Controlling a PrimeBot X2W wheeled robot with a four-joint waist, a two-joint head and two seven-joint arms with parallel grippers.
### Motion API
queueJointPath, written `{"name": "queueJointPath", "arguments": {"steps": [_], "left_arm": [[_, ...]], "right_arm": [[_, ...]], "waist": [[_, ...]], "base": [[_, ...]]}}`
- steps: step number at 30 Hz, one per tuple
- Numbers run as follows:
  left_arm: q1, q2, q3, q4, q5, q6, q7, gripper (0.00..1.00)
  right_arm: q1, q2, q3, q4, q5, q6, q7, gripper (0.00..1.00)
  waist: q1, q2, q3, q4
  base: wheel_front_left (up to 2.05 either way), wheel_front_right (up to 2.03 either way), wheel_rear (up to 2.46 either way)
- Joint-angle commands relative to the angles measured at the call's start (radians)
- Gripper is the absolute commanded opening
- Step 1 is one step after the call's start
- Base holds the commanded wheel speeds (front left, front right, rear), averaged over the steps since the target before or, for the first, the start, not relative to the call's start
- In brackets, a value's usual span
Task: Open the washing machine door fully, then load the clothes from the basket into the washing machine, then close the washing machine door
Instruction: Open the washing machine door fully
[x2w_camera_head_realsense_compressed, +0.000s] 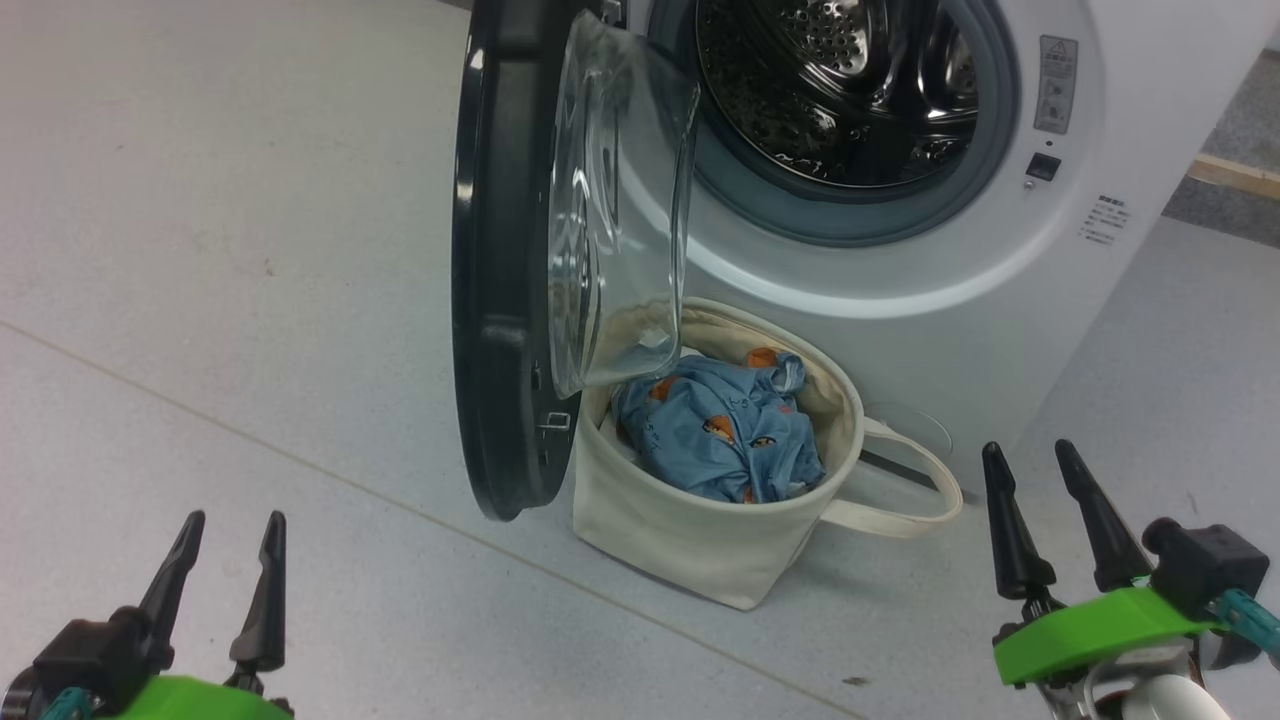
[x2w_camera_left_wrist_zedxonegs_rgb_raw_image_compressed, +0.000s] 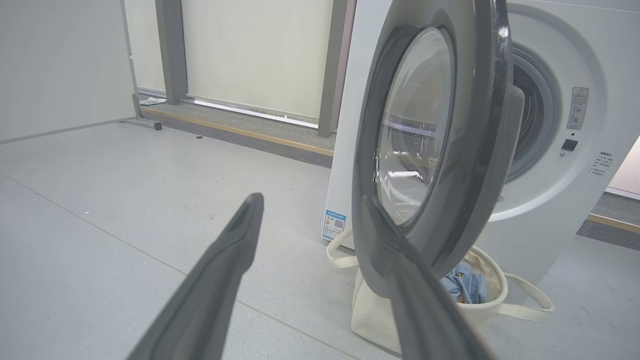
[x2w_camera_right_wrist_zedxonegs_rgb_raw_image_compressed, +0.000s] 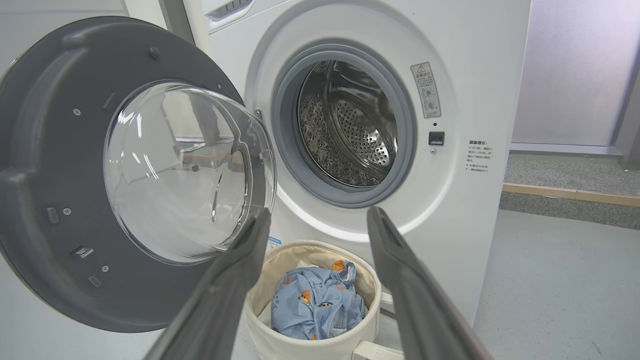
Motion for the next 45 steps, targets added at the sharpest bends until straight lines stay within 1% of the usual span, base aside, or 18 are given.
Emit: {"name": "queueJointPath", "arguments": {"steps": [1, 5, 17, 18, 19, 20, 21, 24, 28, 34, 36, 38, 43, 45], "left_arm": [[-0.033, 0.019, 0.045, -0.036, -0.006, -0.006, -0.005, 1.0], [-0.034, 0.015, 0.048, -0.038, -0.003, -0.006, -0.005, 1.0], [-0.042, 0.013, 0.032, -0.035, 0.004, -0.006, -0.005, 1.0], [-0.046, 0.011, 0.028, -0.038, 0.005, -0.006, -0.005, 0.99], [-0.05, 0.008, 0.023, -0.045, 0.008, -0.006, -0.005, 0.04], [-0.05, 0.008, 0.023, -0.045, 0.008, -0.006, -0.005, 0.04], [-0.055, 0.006, 0.016, -0.052, 0.013, -0.006, -0.005, 0.0], [-0.081, -0.004, -0.01, -0.105, 0.044, 0.0, -0.005, 0.0], [-0.135, -0.051, -0.078, -0.224, 0.072, 0.0, -0.005, 0.0], [-0.22, -0.12, -0.212, -0.3, 0.093, 0.003, 0.023, 0.0], [-0.243, -0.134, -0.247, -0.286, 0.084, 0.005, 0.036, 0.0], [-0.262, -0.143, -0.265, -0.242, 0.069, 0.015, 0.052, 0.0], [-0.315, -0.152, -0.243, -0.06, 0.021, 0.087, 0.113, 0.0], [-0.337, -0.154, -0.238, -0.008, 0.005, 0.105, 0.119, 0.0]], "right_arm": [[-0.024, -0.007, 0.001, -0.048, -0.015, 0.001, -0.012, 1.0], [-0.014, 0.001, -0.011, -0.045, -0.036, 0.001, -0.012, 1.0], [-0.028, 0.005, -0.002, -0.016, -0.021, 0.001, -0.012, 1.0], [-0.029, 0.006, -0.001, -0.014, -0.021, 0.001, -0.012, 1.0], [-0.029, 0.007, 0.0, -0.012, -0.02, 0.001, -0.012, 1.0], [-0.029, 0.007, 0.0, -0.012, -0.02, 0.001, -0.012, 1.0], [-0.029, 0.008, 0.002, -0.009, -0.02, 0.001, -0.012, 1.0], [-0.031, 0.01, 0.006, -0.004, -0.016, 0.001, -0.012, 1.0], [-0.029, 0.011, 0.001, -0.003, -0.012, 0.001, -0.012, 1.0], [-0.033, 0.017, 0.016, 0.007, -0.004, 0.001, -0.012, 1.0], [-0.036, 0.019, 0.021, 0.009, -0.001, 0.001, -0.012, 1.0], [-0.04, 0.02, 0.028, 0.014, 0.001, 0.001, -0.012, 1.0], [-0.049, 0.019, 0.031, 0.021, 0.006, 0.001, -0.012, 1.0], [-0.049, 0.016, 0.033, 0.026, 0.007, 0.001, -0.012, 1.0]], "waist": [[0.0, 0.0, 0.003, -0.005], [0.0, 0.0, 0.006, -0.009], [0.0, 0.0, 0.014, -0.021], [0.0, 0.0, 0.014, -0.023], [0.0, 0.0, 0.013, -0.026], [0.0, 0.0, 0.013, -0.026], [0.0, 0.0, 0.012, -0.028], [0.0, 0.0, 0.01, -0.035], [0.0, 0.0, 0.008, -0.04], [0.0, 0.0, 0.008, -0.058], [0.0, 0.0, 0.01, -0.069], [0.0, 0.0, 0.013, -0.083], [0.0, 0.0, 0.021, -0.119], [0.0, 0.0, 0.024, -0.129]], "base": [[0.0, 0.0, 0.0], [0.0, 0.0, 0.0], [0.0, 0.0, 0.0], [0.0, 0.0, 0.0], [0.0, 0.0, 0.0], [0.0, 0.0, 0.0], [0.0, 0.0, 0.0], [0.0, 0.0, 0.0], [0.0, 0.0, 0.0], [0.0, 0.0, 0.0], [0.0, 0.0, 0.0], [0.0, 0.0, 0.0], [0.0, 0.0, 0.0], [0.0, 0.0, 0.0]]}}
